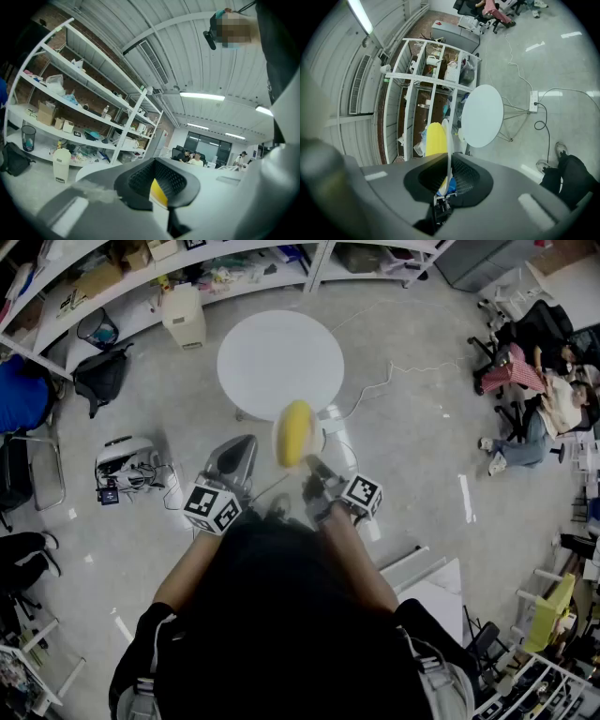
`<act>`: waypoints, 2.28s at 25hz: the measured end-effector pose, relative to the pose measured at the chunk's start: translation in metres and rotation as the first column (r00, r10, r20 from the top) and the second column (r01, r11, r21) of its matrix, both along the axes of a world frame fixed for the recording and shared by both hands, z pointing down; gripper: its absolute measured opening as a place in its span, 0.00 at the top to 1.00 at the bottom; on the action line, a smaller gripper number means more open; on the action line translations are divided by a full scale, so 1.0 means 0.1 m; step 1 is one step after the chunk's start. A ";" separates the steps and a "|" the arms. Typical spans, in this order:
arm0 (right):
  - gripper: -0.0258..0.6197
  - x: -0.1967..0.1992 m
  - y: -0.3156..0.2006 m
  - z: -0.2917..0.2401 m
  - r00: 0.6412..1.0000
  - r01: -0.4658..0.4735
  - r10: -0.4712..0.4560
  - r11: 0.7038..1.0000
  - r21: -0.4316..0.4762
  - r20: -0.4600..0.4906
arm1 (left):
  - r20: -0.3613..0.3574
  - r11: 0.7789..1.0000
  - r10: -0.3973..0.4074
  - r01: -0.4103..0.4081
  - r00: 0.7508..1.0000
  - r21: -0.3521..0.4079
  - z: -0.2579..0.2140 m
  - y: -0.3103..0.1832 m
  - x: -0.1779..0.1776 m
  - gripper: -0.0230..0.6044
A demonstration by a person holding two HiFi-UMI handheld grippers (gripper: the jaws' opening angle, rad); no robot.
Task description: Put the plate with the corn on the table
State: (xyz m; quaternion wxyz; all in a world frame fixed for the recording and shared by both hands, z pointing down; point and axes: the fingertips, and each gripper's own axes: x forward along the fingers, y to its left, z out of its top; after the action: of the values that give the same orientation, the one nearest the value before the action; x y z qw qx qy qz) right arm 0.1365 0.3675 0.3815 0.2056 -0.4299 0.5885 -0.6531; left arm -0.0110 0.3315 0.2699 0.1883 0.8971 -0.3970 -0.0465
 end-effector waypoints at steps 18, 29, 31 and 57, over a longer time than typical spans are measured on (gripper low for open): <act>0.91 -0.18 0.04 -0.02 1.000 -0.001 0.001 1.000 0.004 0.002 | -0.015 1.000 0.004 -0.004 1.000 -0.003 0.02 0.07 -0.17 0.96; 0.91 -0.44 -0.05 0.00 1.000 -0.014 0.014 1.000 -0.009 -0.009 | -0.032 1.000 0.002 -0.002 0.999 -0.009 0.05 -0.02 -0.48 0.96; 0.91 -0.50 -0.07 -0.02 1.000 -0.024 0.024 1.000 -0.018 -0.013 | -0.032 1.000 0.005 -0.005 0.999 -0.007 0.05 -0.05 -0.54 0.96; 0.91 -0.51 -0.90 -0.03 0.999 -0.035 0.035 0.999 -0.017 -0.009 | -0.045 1.000 0.001 -0.002 0.999 -0.010 0.05 -0.93 -0.48 0.96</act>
State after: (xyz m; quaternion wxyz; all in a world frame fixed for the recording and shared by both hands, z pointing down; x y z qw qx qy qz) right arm 0.0857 0.2773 0.3780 0.2105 -0.4447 0.5762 -0.6526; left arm -0.0591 0.2381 0.2747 0.2018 0.8952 -0.3922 -0.0645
